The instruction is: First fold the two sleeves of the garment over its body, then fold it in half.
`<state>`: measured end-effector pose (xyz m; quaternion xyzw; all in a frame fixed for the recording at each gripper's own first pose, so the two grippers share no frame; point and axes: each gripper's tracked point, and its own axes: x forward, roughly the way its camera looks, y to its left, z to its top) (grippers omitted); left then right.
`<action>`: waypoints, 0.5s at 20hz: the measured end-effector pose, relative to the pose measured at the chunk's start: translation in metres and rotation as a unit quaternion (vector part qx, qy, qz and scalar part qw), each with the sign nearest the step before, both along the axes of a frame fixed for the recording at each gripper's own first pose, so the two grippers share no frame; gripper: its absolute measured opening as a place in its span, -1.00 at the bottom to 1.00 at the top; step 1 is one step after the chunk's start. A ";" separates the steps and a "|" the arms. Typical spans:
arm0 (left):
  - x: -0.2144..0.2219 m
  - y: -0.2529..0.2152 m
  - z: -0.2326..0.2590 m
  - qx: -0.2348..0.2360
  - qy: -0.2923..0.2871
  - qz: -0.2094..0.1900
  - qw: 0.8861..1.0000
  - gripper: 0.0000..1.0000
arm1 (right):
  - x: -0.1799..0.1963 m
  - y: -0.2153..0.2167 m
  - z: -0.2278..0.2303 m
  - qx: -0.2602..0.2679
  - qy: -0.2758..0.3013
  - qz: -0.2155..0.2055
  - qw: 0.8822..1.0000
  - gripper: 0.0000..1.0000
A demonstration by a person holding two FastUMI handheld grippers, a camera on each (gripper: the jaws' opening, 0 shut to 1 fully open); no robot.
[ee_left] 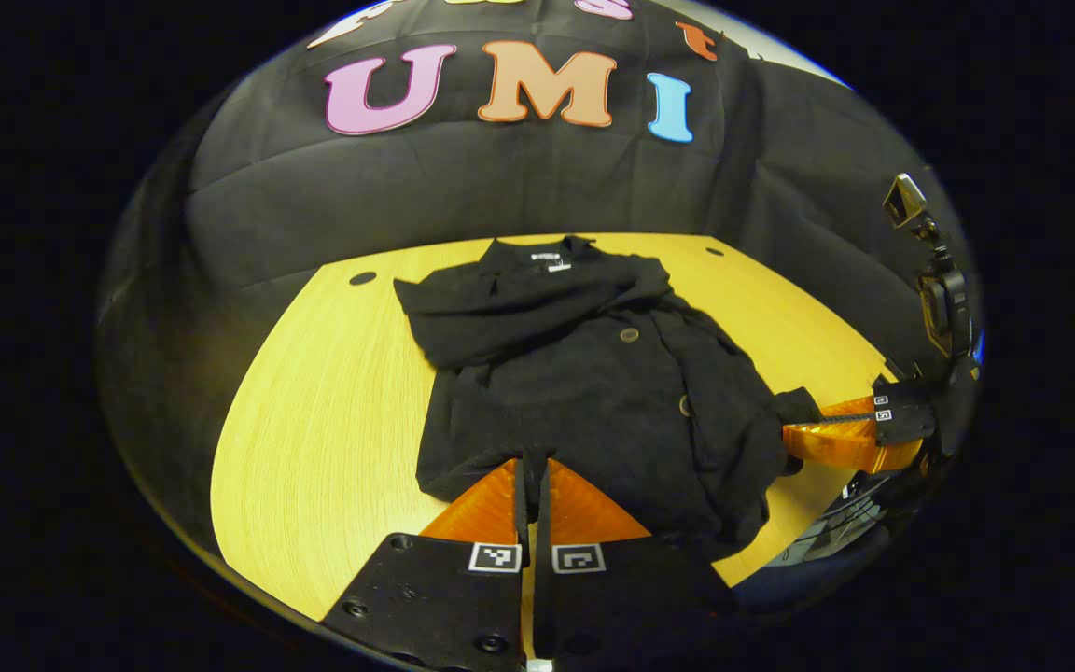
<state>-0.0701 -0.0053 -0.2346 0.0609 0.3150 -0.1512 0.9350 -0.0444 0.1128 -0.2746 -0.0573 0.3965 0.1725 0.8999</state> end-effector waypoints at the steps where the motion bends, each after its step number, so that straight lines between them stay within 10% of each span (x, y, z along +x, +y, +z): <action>1: 0.009 -0.002 0.007 0.000 -0.011 0.000 1.000 -1.00 | 0.012 0.002 0.010 0.007 -0.010 -0.006 1.000 -0.89; 10: 0.101 -0.018 0.059 -0.016 -0.095 0.001 0.995 -1.00 | 0.107 -0.001 0.062 -0.002 -0.071 -0.028 0.997 -0.88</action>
